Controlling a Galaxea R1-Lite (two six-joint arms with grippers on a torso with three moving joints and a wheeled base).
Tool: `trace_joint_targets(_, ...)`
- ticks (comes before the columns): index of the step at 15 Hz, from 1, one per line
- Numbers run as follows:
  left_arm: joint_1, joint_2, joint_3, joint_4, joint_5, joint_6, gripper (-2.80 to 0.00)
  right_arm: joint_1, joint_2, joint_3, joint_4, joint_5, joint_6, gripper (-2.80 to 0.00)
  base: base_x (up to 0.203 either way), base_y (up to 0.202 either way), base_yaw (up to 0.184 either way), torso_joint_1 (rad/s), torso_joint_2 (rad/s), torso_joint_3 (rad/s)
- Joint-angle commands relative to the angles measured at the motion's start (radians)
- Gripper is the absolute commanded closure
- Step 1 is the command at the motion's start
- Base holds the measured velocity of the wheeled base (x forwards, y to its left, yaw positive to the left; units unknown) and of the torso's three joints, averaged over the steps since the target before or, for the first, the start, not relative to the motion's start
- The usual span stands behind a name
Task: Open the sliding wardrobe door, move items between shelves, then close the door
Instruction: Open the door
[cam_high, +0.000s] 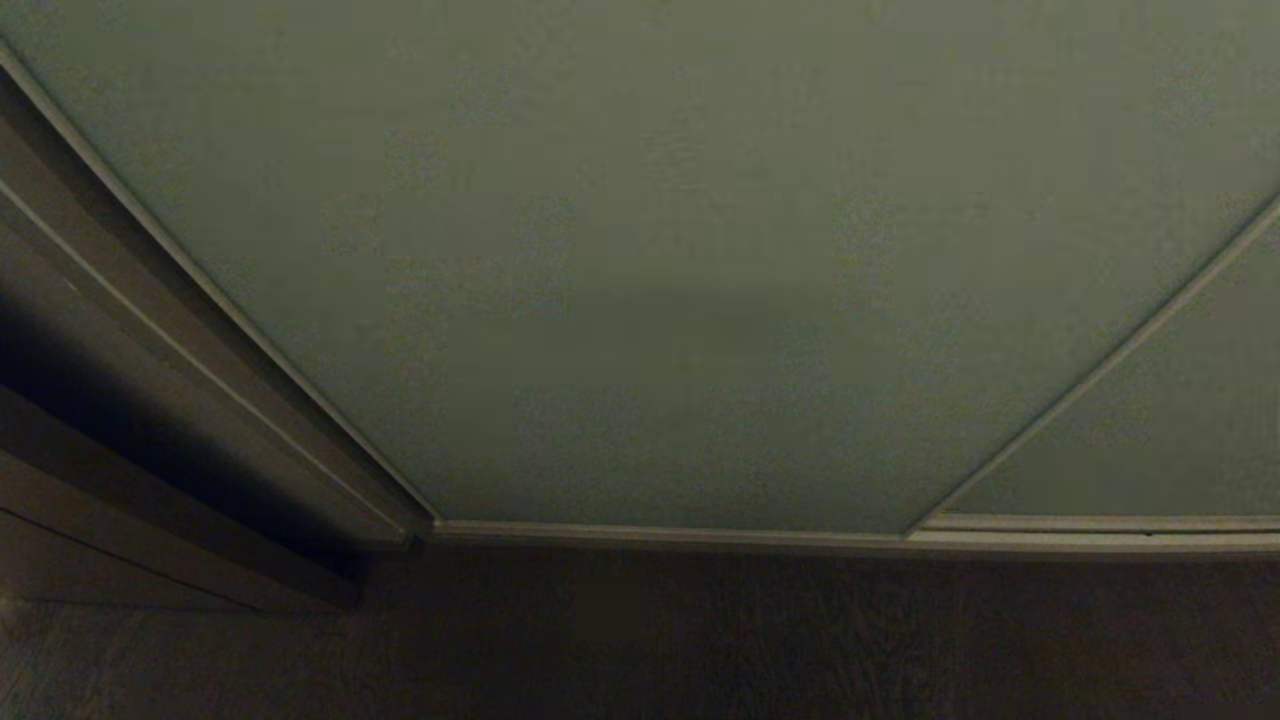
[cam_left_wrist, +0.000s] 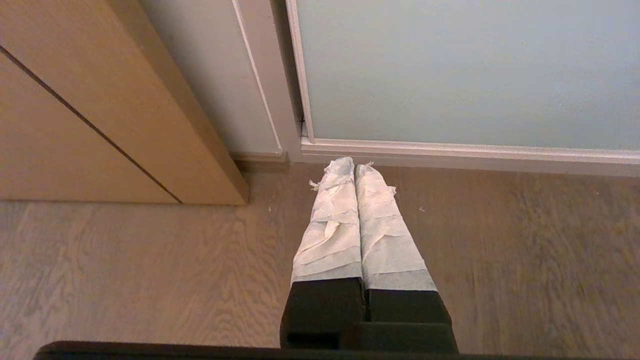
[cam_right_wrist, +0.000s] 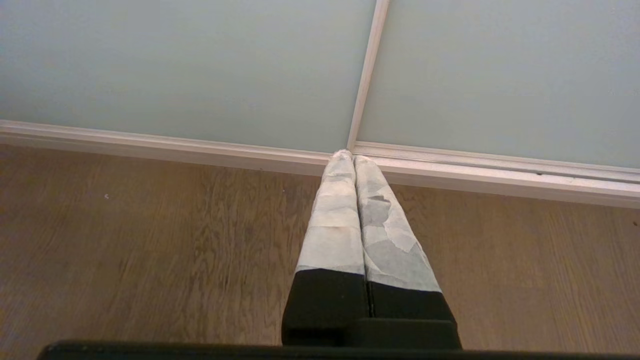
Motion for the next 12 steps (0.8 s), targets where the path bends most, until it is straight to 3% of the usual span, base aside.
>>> trace_joint_targets(1, 0.002, 0.001, 0.000, 0.003, -0.003, 0.020, 0.00, 0.000, 0.002, 0.000, -0.001, 0.000, -0.001, 0.00, 0.000, 0.000, 0.000, 0.000, 0.00, 0.000)
trace_joint_targets(4, 0.002, 0.001, 0.000, 0.001, -0.002, 0.074, 0.00, 0.000, 0.002, 0.000, -0.001, 0.000, 0.002, 0.00, 0.000, 0.000, 0.000, 0.000, 0.00, 0.000)
trace_joint_targets(7, 0.002, 0.001, -0.006, -0.016, 0.002, 0.045, 0.00, 0.000, 0.002, 0.000, -0.001, 0.000, 0.001, 0.00, 0.000, 0.000, 0.000, 0.000, 0.00, 0.000)
trace_joint_targets(12, 0.001, 0.068, -0.351, -0.052, 0.086, 0.076, 0.00, 0.000, 0.002, 0.000, -0.001, 0.000, 0.002, 0.00, 0.000, 0.000, 0.000, 0.000, 0.00, 0.000)
